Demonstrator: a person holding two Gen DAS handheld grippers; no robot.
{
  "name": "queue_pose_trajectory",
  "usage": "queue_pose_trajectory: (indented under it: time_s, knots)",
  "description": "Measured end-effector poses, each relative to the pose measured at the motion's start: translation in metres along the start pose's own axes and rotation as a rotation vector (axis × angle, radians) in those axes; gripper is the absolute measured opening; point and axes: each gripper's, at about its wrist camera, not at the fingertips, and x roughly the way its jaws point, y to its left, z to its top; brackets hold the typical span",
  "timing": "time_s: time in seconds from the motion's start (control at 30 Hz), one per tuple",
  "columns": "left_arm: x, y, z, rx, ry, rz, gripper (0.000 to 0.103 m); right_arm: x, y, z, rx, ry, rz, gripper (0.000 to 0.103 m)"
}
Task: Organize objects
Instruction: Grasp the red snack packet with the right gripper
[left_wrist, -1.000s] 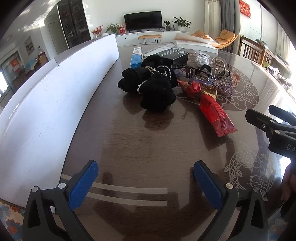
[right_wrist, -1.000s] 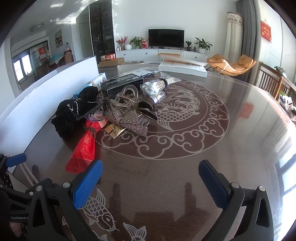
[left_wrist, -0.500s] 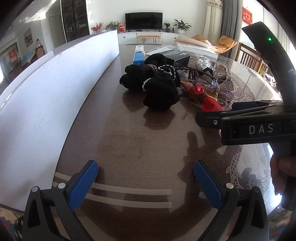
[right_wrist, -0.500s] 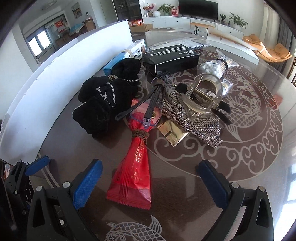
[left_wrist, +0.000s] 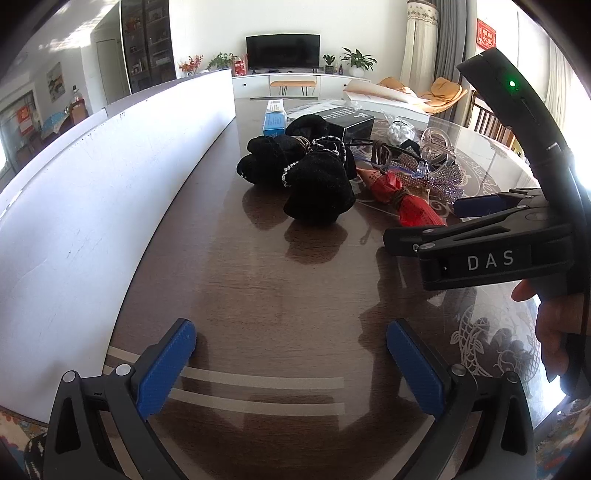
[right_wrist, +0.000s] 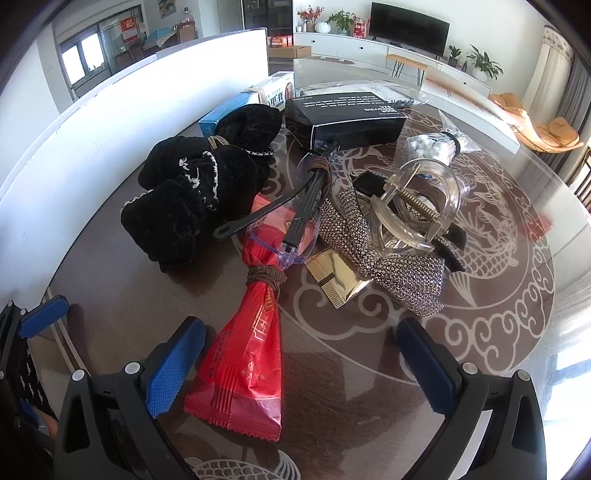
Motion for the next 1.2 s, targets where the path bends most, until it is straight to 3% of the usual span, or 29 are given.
queue_pose_trajectory:
  time_s: [0.03, 0.1, 0.17, 0.27, 0.6, 0.73, 0.8, 0.87, 1.0, 1.2]
  knots:
    - [0.000, 0.000, 0.000, 0.001, -0.001, -0.001, 0.103, -0.002, 0.000, -0.002, 0.005, -0.014, -0.006, 0.096]
    - [0.001, 0.000, 0.001, 0.002, -0.001, -0.001, 0.103, -0.010, 0.000, -0.005, 0.000, -0.046, -0.003, 0.075]
    - [0.001, 0.000, 0.001, 0.001, -0.002, -0.002, 0.103, -0.017, -0.004, -0.009, -0.003, -0.056, -0.003, 0.040]
    - [0.001, 0.000, 0.001, 0.002, -0.002, -0.002, 0.103, -0.024, -0.011, -0.019, -0.005, -0.064, -0.001, 0.031]
    - [0.001, 0.000, 0.001, 0.002, -0.002, -0.002, 0.103, -0.057, -0.066, -0.077, 0.124, -0.112, -0.115, 0.030]
    - [0.002, 0.002, 0.005, 0.017, 0.034, -0.021, 0.103, -0.059, -0.086, -0.080, 0.155, -0.124, -0.124, 0.031]
    - [0.002, 0.004, 0.007, 0.033, 0.054, -0.039, 0.103, -0.058, -0.090, -0.078, 0.158, -0.129, -0.124, 0.038]
    - [0.000, 0.006, 0.006, 0.031, 0.055, -0.040, 0.103, -0.057, -0.093, -0.079, 0.173, -0.142, -0.126, 0.053]
    - [0.001, 0.013, 0.013, -0.035, 0.069, -0.069, 0.103, -0.057, -0.096, -0.080, 0.179, -0.147, -0.089, 0.062]
    - [0.019, 0.007, 0.076, -0.034, 0.036, -0.018, 0.103, -0.052, -0.086, -0.079, 0.140, -0.121, -0.093, 0.080]
